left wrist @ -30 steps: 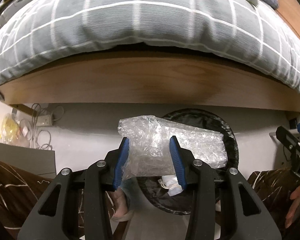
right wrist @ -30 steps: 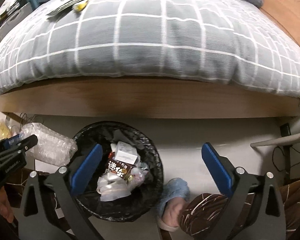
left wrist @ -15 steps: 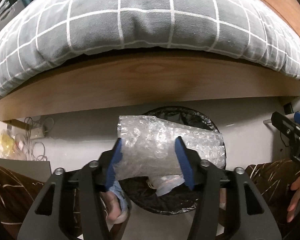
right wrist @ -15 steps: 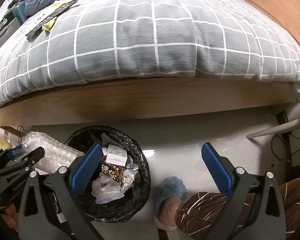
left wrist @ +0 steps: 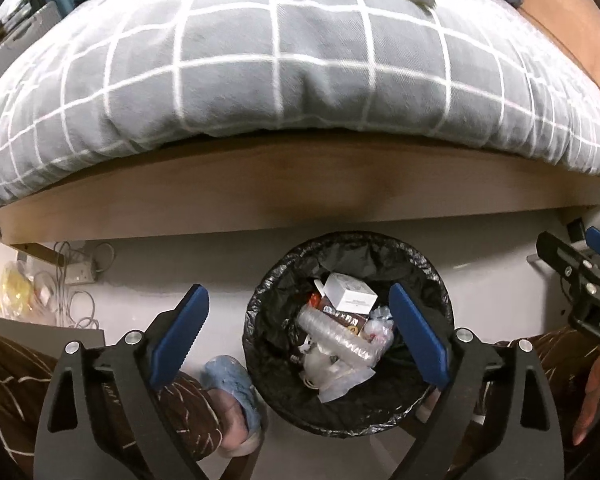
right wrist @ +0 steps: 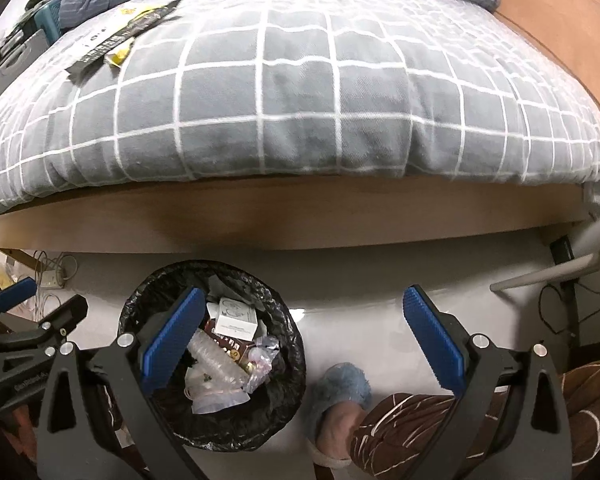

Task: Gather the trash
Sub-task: 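Move both open tools back over the two packets on the bed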

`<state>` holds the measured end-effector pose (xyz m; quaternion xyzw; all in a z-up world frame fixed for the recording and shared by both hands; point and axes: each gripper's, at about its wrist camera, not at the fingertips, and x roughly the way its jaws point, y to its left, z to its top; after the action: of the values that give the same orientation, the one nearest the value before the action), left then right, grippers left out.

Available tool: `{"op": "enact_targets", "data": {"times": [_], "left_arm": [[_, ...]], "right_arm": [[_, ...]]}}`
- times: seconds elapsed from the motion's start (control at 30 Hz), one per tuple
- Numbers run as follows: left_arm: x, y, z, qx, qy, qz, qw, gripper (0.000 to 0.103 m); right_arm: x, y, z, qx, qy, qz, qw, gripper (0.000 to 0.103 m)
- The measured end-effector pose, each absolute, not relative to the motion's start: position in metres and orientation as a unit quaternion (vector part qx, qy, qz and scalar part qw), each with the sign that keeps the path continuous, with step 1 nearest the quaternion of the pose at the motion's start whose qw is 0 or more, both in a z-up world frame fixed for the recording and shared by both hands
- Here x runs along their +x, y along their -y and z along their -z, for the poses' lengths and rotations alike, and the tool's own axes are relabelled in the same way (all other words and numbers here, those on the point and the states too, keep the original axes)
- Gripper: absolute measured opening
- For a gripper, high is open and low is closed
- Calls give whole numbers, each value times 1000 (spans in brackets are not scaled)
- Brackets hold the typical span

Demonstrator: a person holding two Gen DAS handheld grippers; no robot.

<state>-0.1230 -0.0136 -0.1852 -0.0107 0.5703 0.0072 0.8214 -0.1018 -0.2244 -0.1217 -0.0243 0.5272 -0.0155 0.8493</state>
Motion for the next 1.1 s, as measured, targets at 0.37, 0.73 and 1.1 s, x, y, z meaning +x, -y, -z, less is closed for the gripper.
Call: {"op": "enact_targets", "data": {"times": [0.37, 0.73, 1.1], "left_arm": [[-111, -13, 138, -16, -520, -29, 853, 97], [-98, -40, 84, -33, -467, -41, 883, 97], [-55, -68, 62, -46, -441, -59, 894, 97]], "right_arm": [[-90, 193, 70, -38, -475, 2, 879, 95], [-78, 165, 21, -40, -423, -25, 905, 95], [-47, 147, -5, -52, -397, -41, 915, 95]]}}
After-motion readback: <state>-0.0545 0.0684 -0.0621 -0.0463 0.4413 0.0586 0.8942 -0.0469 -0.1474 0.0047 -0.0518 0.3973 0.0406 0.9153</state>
